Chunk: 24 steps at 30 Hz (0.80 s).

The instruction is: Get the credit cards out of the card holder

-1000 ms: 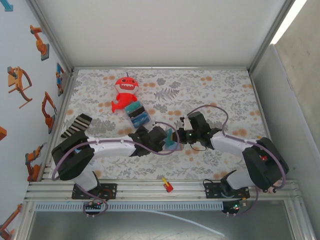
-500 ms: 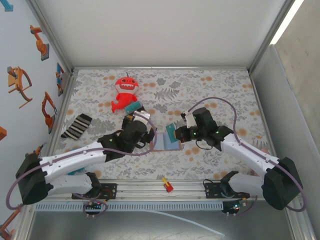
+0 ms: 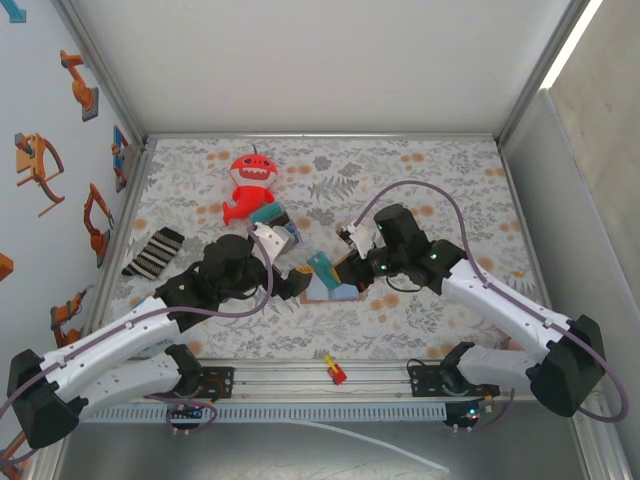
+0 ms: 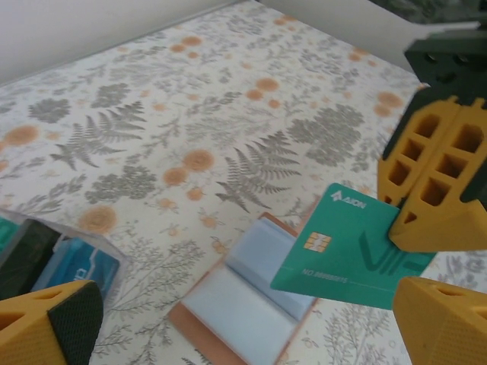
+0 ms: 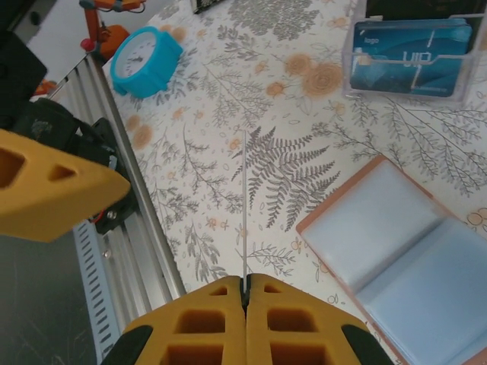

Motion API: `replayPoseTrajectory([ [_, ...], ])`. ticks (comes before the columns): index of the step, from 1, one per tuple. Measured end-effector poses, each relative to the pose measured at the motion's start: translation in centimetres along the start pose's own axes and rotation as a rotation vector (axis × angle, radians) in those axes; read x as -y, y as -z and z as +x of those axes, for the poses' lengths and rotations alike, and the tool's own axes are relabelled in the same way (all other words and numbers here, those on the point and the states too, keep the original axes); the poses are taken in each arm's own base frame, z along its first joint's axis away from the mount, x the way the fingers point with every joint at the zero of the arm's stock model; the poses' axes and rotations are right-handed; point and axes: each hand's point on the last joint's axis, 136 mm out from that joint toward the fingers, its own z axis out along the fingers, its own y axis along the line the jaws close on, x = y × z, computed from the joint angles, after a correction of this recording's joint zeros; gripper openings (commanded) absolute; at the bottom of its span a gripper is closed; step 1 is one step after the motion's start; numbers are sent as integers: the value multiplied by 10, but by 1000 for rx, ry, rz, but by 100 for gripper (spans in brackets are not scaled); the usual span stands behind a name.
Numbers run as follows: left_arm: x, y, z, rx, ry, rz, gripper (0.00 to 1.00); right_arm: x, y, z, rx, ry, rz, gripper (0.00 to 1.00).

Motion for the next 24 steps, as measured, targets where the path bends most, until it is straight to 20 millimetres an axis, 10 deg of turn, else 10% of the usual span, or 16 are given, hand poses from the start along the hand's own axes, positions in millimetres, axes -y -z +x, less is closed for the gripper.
replayPoseTrajectory([
  [10, 29, -11, 12, -88, -61, 263, 76, -21, 4, 10, -68, 88, -112, 0],
  [24, 70, -9, 23, -175, -89, 555, 0, -28, 5, 13, -139, 158, -166, 0],
])
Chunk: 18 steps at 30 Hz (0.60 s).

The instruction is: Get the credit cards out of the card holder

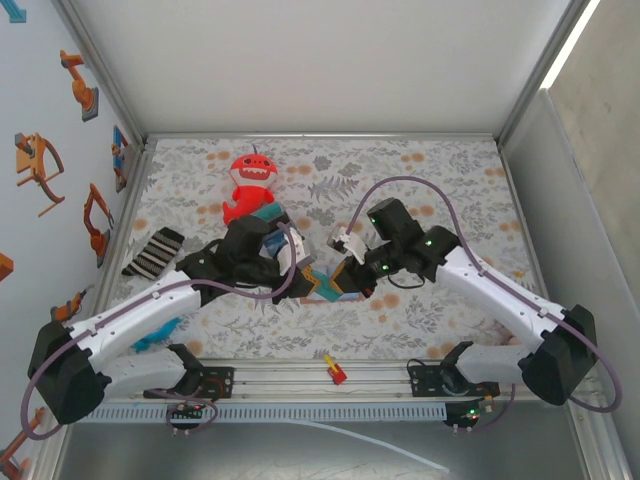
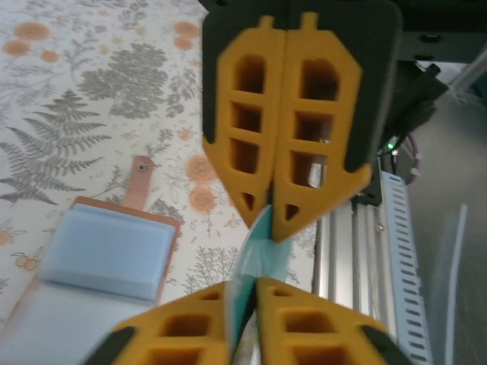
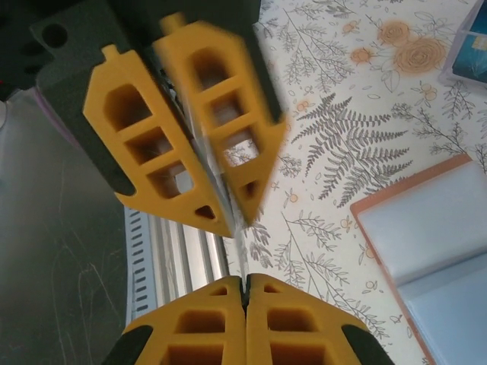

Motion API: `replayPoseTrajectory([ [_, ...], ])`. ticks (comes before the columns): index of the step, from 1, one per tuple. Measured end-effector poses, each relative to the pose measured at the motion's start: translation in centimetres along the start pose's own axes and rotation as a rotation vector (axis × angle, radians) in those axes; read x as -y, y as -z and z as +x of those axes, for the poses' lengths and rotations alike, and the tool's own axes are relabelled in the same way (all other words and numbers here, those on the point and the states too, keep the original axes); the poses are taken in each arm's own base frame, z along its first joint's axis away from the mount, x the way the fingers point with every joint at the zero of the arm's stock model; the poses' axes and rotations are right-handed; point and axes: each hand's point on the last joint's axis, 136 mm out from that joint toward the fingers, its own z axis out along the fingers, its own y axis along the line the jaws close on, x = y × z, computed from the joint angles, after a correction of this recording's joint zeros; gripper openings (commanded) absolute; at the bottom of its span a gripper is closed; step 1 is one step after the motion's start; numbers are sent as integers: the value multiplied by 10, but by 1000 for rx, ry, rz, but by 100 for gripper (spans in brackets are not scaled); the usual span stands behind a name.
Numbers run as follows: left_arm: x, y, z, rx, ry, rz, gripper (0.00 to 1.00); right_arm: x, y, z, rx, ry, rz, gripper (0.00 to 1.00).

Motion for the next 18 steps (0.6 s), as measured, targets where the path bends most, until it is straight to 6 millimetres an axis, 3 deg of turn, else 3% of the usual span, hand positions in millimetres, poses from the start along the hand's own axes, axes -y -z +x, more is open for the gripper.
replayPoseTrajectory([
  [3, 3, 0, 2, -8, 1, 19, 0, -2, -1, 2, -9, 6, -14, 11],
  [7, 5, 1, 1, -2, -3, 25, 0, 0, 0, 0, -3, 8, 5, 36],
  [12, 6, 12, -1, 43, -23, -26, 0, 0, 13, -10, 68, 30, 73, 45],
  [18, 4, 36, -12, 185, -14, -142, 0, 0, 24, -12, 174, 8, 136, 50],
])
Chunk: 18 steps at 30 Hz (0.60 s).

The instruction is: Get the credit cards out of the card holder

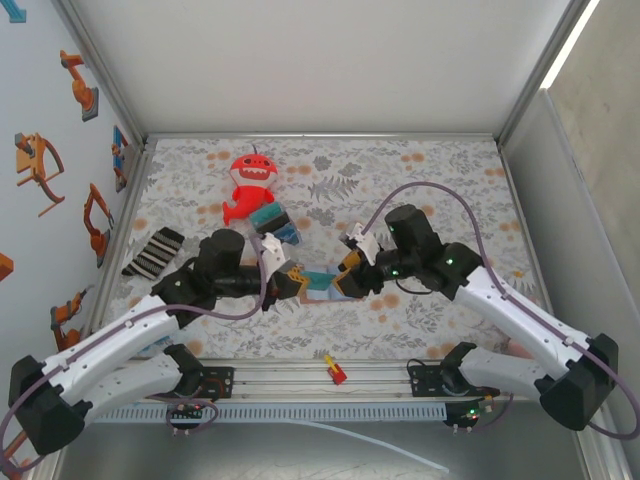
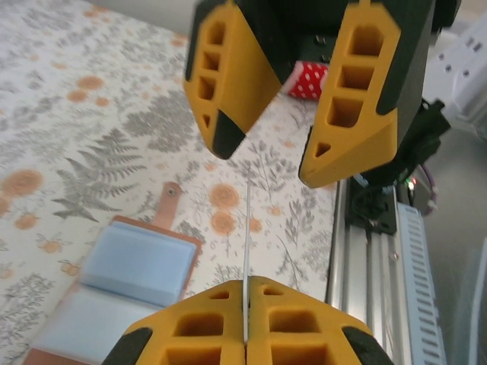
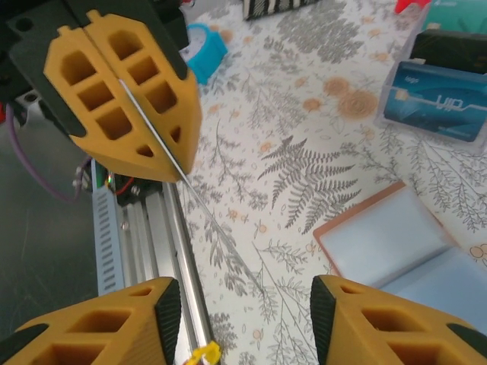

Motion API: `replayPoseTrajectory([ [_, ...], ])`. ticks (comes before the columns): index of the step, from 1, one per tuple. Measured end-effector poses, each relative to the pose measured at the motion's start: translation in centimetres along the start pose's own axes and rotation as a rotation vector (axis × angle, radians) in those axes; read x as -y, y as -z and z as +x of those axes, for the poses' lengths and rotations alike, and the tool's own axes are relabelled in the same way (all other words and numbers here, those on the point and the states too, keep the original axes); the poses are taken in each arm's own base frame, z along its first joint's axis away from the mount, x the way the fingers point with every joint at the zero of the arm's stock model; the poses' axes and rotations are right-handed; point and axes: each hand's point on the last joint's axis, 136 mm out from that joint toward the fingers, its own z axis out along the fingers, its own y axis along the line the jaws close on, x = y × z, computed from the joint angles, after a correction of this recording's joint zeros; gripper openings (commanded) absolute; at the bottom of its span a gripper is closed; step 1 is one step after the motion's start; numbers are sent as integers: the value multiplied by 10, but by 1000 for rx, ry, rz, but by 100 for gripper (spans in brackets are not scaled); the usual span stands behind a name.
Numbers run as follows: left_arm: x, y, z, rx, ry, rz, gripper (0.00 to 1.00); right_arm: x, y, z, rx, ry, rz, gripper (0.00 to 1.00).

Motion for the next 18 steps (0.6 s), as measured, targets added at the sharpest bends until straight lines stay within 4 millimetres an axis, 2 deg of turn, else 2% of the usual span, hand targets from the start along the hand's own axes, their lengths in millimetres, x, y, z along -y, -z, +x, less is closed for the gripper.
replayPoseTrajectory([
  [5, -10, 18, -18, 150, 57, -111, 0, 7, -2, -7, 114, -69, 28, 54],
  [10, -22, 31, -30, 290, 159, -185, 0, 13, -8, -22, 257, -142, 7, 53],
  [18, -27, 40, -51, 449, 298, -175, 0, 8, -11, -62, 436, -191, -115, 49],
])
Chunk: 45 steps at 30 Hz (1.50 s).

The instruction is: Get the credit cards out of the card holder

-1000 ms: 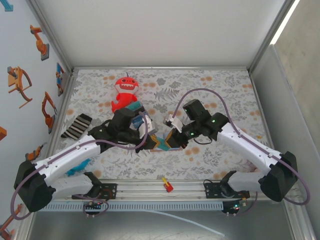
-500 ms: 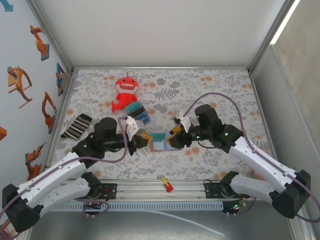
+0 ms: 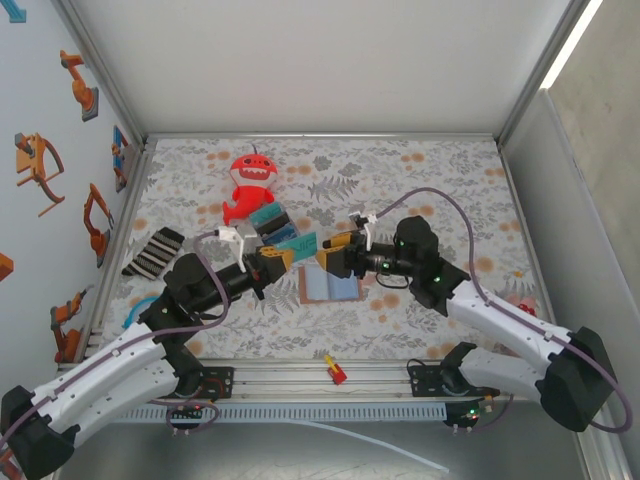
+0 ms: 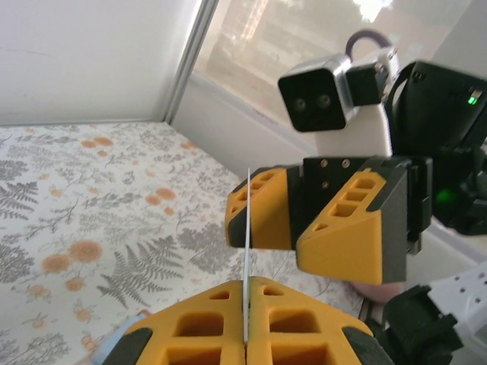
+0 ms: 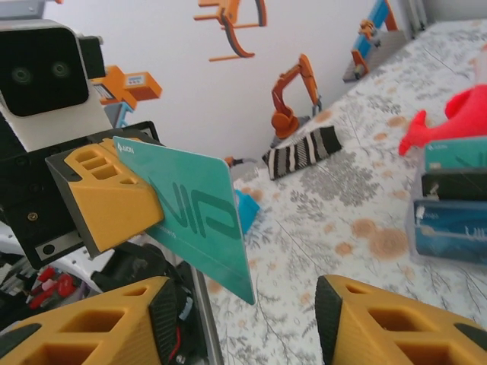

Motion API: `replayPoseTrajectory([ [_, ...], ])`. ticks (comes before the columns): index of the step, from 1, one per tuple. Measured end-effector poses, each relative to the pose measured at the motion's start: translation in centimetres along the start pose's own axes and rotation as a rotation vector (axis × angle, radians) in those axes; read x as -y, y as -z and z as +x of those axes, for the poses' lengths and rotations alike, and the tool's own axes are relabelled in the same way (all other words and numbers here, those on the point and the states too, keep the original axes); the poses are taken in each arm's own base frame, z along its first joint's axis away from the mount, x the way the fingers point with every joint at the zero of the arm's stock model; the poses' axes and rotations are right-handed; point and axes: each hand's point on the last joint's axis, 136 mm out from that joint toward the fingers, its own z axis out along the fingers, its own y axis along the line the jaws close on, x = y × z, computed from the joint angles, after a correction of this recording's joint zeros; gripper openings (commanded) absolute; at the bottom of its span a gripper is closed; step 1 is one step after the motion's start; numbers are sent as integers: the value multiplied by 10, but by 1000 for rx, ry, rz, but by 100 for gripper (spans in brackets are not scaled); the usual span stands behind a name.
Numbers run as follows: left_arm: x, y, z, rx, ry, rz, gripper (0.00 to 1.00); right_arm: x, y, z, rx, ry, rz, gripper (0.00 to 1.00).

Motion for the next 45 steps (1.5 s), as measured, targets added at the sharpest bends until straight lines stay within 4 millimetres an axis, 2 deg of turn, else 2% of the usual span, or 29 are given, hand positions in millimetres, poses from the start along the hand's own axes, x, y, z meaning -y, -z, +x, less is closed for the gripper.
replayPoseTrajectory([
  [6, 6, -1, -14, 58, 39, 27, 0, -8, -8, -8, 28, -18, -77, 43],
  [12, 6, -5, -15, 66, 65, 36, 0, -19, -10, -14, 42, -18, -146, 30],
  [16, 7, -5, -18, 78, 72, 46, 0, -24, -8, -18, 52, -11, -171, 17],
  [18, 8, -5, -18, 81, 74, 52, 0, -26, -7, -19, 53, -13, -181, 1],
  [20, 8, -5, -18, 82, 79, 50, 1, -28, -7, -20, 57, -8, -190, 0],
  [21, 8, -5, -18, 82, 80, 51, 6, -29, -7, -20, 57, -7, -194, 0],
  [23, 8, -4, -19, 83, 80, 51, 26, -30, -7, -20, 54, -7, -197, 0],
  [25, 6, -4, -15, 69, 83, 42, 40, -33, -6, -19, 49, -3, -211, 0],
  [27, 3, -3, -9, 40, 75, 26, 41, -35, -5, -19, 46, -1, -217, 0],
  [29, 3, 1, -8, 14, 46, 4, 39, -35, -5, -18, 40, -1, -215, 0],
  [33, 10, 15, -32, 0, -49, -49, 39, -33, -3, -11, -7, 4, -187, 0],
  [36, 19, 24, -57, -23, -123, -86, 54, -37, 1, -10, -35, 21, -178, 0],
  [39, 26, 27, -73, -83, -182, -113, 62, -40, 4, -7, -63, 34, -172, 0],
  [42, 24, 20, -68, -174, -211, -127, 69, -41, 7, -3, -97, 38, -158, 0],
  [45, 19, 11, -49, -291, -214, -118, 73, -41, 8, -1, -125, 44, -150, 0],
])
